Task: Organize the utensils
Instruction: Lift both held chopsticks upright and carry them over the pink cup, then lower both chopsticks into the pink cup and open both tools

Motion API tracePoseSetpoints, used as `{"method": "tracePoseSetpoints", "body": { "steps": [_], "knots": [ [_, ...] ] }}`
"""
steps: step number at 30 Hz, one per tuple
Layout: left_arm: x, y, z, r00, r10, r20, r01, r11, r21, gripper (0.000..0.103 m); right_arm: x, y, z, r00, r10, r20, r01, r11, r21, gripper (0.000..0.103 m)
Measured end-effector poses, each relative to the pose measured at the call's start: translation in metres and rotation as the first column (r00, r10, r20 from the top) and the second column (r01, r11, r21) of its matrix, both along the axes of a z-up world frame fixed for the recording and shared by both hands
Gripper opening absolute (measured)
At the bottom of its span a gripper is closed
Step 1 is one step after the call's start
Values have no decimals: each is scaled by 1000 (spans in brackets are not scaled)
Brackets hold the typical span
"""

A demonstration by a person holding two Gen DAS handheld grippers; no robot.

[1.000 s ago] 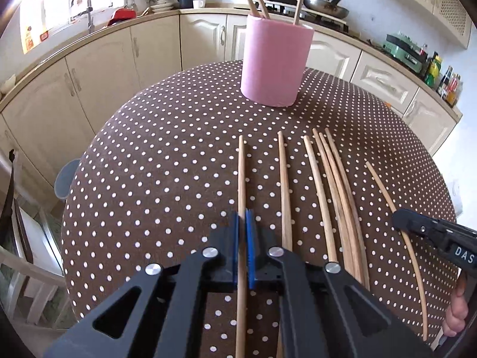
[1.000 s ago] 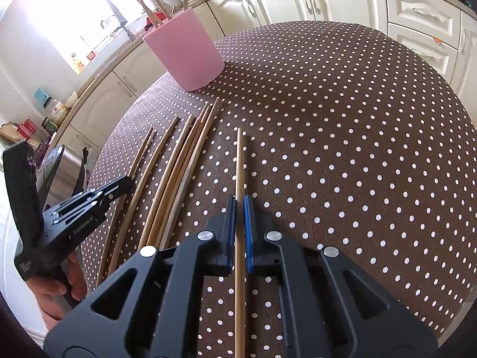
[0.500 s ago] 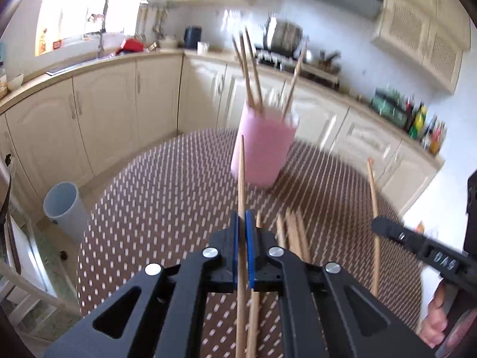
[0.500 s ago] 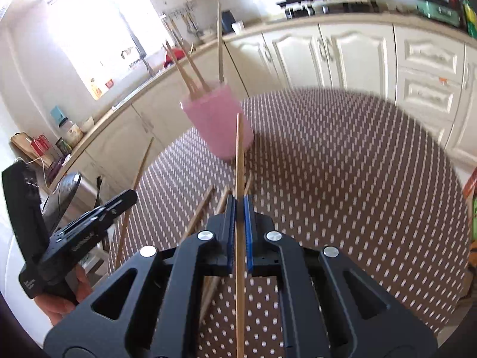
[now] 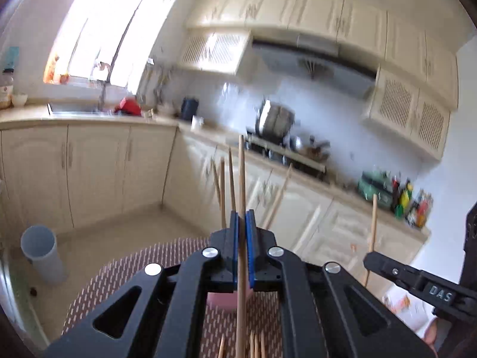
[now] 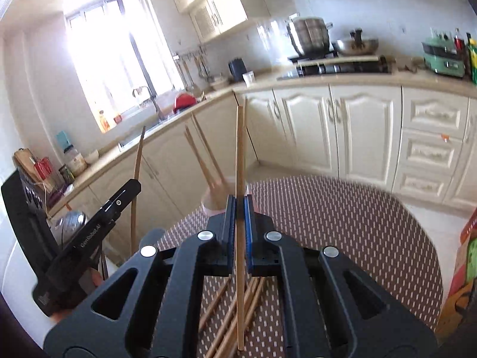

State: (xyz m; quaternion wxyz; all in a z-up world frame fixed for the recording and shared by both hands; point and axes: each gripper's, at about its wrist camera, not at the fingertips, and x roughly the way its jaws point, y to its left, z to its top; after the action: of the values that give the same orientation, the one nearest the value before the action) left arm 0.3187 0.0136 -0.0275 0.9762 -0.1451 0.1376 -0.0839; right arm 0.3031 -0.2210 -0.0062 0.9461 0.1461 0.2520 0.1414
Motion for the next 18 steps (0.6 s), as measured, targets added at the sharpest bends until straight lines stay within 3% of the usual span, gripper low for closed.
{"method": "tracePoseSetpoints", "body": {
  "steps": [4, 10, 18],
  "knots": [
    [21, -8, 18, 996, 22, 92, -19, 999, -34, 5, 17, 0, 20, 997, 5, 72, -7, 1000, 24, 6],
    [66, -16, 31, 986, 18, 164, -7, 998, -70, 5, 50, 0, 43, 984, 21, 176, -33, 997, 65, 6],
    [116, -25, 19, 982, 26, 185, -17, 999, -52, 5, 102, 8, 38, 969, 44, 242, -68, 994, 90, 6]
  ]
}}
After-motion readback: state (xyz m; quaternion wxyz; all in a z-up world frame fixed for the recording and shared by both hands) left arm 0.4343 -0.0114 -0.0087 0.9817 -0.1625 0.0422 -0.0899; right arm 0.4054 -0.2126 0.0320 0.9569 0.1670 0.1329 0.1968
